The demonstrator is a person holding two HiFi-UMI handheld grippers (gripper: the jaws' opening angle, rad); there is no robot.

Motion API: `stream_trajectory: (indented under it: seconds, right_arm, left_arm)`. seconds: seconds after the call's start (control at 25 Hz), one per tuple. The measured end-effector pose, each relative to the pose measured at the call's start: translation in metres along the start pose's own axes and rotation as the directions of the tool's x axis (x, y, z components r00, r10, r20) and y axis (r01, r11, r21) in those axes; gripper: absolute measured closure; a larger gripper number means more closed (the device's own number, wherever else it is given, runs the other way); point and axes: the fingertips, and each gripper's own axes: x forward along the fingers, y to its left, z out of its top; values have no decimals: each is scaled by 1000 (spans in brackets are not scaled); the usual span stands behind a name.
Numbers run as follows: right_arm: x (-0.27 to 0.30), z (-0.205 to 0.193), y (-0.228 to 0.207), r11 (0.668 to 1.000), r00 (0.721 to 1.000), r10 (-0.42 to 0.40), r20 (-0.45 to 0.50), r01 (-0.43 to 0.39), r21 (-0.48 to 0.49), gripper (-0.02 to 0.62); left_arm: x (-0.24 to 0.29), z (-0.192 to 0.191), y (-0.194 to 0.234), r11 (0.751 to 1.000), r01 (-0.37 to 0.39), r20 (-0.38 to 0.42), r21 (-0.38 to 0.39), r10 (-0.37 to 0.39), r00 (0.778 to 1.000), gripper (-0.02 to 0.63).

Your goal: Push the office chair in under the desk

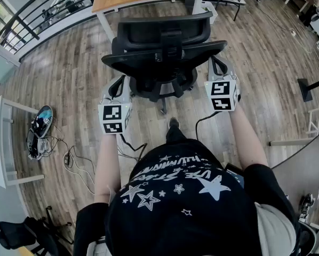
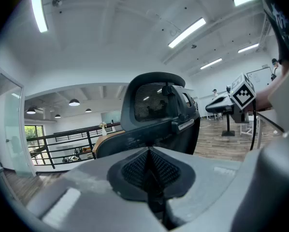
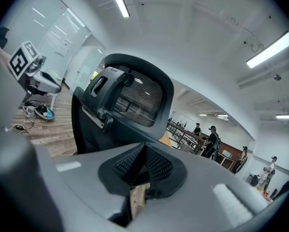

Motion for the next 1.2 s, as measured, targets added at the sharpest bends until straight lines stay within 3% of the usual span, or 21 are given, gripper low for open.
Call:
stream_trajectory:
  seconds: [0.48,0.72,0.96,1.08,1.2]
  right_arm:
    - [4,-5,7,999,999,29,-25,-28,37,592]
    - [2,2,-4,999,999,-47,2,47,-2,592]
    - [11,-4,-11,997,997,-71,-39,71,-5,592]
    - [22,-1,-23,993,993,-117,-7,117,-24,592]
    - [33,5,-34,980,985,-166,52,170,-103,589]
  left_arm:
    - [-8,-4,4,1000,-3,-2,-11,3,1000,604]
    - [-21,-11,13,1000,-9,-4,-7,9,1000,604]
    - [-17,-12,23,1000,4,-4,2,-4,1000,604]
    - [-4,-10,29,1000,5,7,22,-5,1000,604]
    - [12,-6,40,997,-16,25,77,14,1000,601]
